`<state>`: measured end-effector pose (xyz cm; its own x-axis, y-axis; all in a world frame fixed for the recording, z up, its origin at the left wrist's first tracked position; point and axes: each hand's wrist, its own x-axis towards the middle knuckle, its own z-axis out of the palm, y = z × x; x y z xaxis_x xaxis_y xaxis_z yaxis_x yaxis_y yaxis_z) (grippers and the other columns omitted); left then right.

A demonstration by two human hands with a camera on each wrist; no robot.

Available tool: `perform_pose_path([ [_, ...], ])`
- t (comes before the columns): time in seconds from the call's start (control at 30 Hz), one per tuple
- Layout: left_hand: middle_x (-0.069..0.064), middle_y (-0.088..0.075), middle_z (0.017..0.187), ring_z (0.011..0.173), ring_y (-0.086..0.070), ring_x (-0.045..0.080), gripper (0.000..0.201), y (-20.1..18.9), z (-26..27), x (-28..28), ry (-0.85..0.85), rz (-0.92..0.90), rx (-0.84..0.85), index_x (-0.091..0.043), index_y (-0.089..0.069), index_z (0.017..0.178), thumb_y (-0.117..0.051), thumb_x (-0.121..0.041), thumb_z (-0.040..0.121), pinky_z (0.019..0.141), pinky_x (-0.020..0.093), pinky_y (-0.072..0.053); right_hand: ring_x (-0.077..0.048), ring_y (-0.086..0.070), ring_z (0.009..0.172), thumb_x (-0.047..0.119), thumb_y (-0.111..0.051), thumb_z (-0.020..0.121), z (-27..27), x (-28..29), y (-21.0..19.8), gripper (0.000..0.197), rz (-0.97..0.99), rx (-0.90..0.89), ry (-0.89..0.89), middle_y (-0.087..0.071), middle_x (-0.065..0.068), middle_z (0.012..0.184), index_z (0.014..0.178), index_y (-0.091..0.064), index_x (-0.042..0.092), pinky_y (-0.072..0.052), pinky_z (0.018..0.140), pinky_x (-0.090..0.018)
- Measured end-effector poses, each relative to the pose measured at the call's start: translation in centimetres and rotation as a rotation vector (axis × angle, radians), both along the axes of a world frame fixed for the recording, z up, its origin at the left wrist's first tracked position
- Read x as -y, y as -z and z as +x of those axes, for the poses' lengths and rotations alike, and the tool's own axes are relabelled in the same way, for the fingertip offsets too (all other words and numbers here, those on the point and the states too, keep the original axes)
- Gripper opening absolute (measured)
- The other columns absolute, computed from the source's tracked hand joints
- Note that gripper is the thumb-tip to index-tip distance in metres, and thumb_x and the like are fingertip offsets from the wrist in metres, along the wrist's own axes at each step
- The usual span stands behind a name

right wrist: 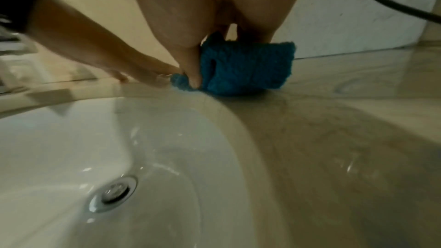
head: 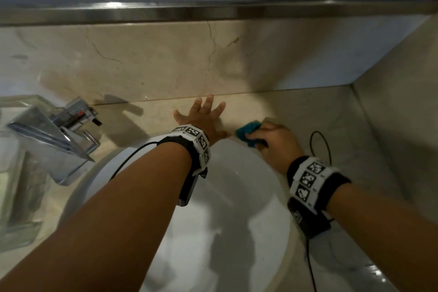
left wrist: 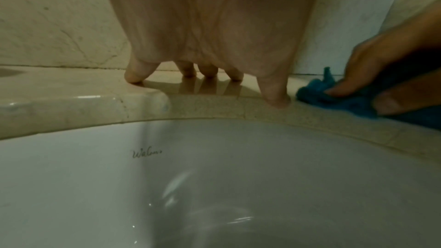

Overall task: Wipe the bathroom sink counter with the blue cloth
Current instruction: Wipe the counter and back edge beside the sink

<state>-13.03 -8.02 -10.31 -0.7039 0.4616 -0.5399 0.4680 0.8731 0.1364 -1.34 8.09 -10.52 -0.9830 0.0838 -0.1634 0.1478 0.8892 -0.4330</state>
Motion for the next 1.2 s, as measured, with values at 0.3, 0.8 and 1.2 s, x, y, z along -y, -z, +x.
perform_pose_path([
  [0.3, -0.010, 0.019, 0.157, 0.146, 0.011, 0.019, 0.085, 0.0, 0.0, 0.0, 0.005, 0.004, -0.016, -0.044, 0.008, 0.147, -0.044, -0.068, 0.085, 0.107, 0.070, -0.010, -0.028, -0.053, 0.115, 0.011, -0.055, 0.089, -1.7, -1.9, -0.7, 0.034, -0.022, 0.082, 0.132, -0.056, -0.013, 0.125, 0.123, -0.059, 0.013, -0.036, 0.091, -0.020],
  [0.8, 0.002, 0.002, 0.158, 0.145, -0.004, 0.026, 0.086, -0.5, 1.7, -3.3, 0.080, 0.085, -0.164, -0.029, -0.014, 0.148, -0.054, -0.063, 0.080, 0.108, 0.062, -0.018, -0.028, -0.056, 0.106, 0.004, -0.060, 0.084, 0.5, -1.2, -0.9, 0.032, -0.022, 0.068, 0.036, -0.060, -0.012, 0.115, 0.113, -0.067, 0.014, -0.027, 0.078, -0.009],
  [1.2, -0.009, 0.022, 0.156, 0.145, 0.017, 0.021, 0.099, 0.6, 0.7, -4.2, 0.036, 0.016, -0.007, -0.042, 0.011, 0.147, -0.049, -0.075, 0.076, 0.109, 0.068, -0.005, -0.028, -0.045, 0.123, 0.021, -0.053, 0.092, -6.4, -4.0, -0.8, 0.040, 0.149, 0.158, 0.266, -0.040, -0.010, 0.138, 0.131, -0.049, 0.019, -0.033, 0.100, -0.025],
])
